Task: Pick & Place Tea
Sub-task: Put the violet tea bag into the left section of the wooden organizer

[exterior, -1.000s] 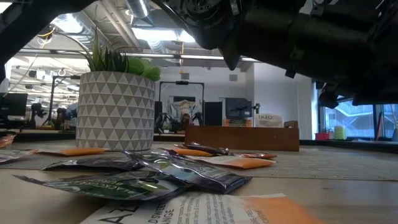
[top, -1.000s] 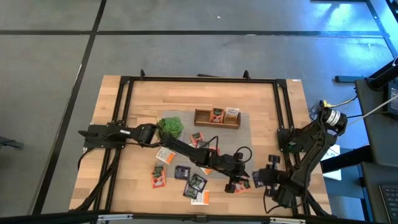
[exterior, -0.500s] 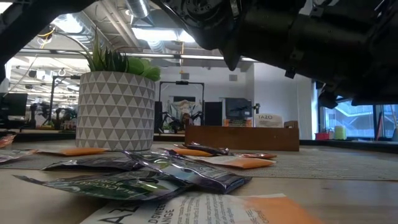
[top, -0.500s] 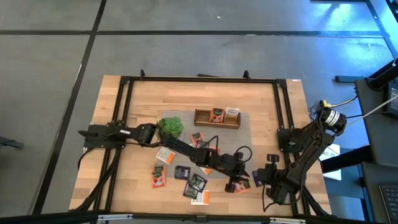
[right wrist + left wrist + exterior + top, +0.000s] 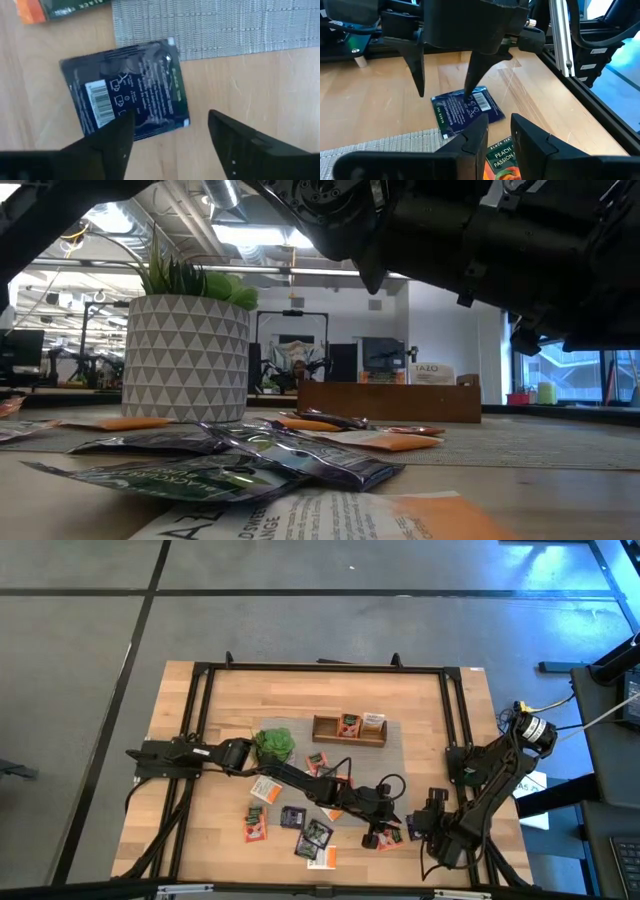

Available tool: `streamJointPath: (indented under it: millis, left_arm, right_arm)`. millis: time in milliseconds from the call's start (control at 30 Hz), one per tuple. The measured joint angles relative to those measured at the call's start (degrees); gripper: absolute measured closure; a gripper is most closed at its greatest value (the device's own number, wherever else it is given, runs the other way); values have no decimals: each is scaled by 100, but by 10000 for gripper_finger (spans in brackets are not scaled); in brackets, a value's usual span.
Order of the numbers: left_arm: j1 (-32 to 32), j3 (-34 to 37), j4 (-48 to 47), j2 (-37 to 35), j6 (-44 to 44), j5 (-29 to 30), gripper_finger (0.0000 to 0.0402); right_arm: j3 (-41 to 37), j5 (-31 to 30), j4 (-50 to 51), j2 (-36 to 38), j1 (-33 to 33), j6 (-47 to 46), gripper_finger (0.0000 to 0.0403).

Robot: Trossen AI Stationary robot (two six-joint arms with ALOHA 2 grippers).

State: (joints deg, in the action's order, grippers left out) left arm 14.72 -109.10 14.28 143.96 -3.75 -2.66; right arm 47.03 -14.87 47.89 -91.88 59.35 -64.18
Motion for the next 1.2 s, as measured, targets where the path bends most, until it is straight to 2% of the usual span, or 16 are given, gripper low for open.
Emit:
streamJointPath:
  millis: [167,233,400,500,633,767,933,1200]
  left_arm:
    - [0,0,2,0,-2,0,324]
    - [0,0,0,0,-31,-1,324]
    - [0,0,-2,-1,-116,-26,322]
    - [-6,0,-2,-2,-151,-236,322]
    - [-24,1,-1,-2,-165,-404,325]
    - [-26,2,-2,-2,-166,-494,322]
    - [-24,2,-39,-2,-164,-501,320]
    - [-28,2,-48,-2,-150,-500,324]
  right_arm:
    - [0,31,-217,0,-39,-201,127]
    - [2,270,-213,6,-128,-308,128]
    - [-27,403,-302,147,-244,-175,149]
    - [-141,402,-339,452,-258,-173,165]
    - [-455,85,-558,1025,-256,-351,187]
    - [-1025,-141,-1354,1477,-258,-417,201]
    - [-1680,-118,-2416,1581,-256,-405,212]
    - [-1987,-243,-2762,1508,-256,140,231]
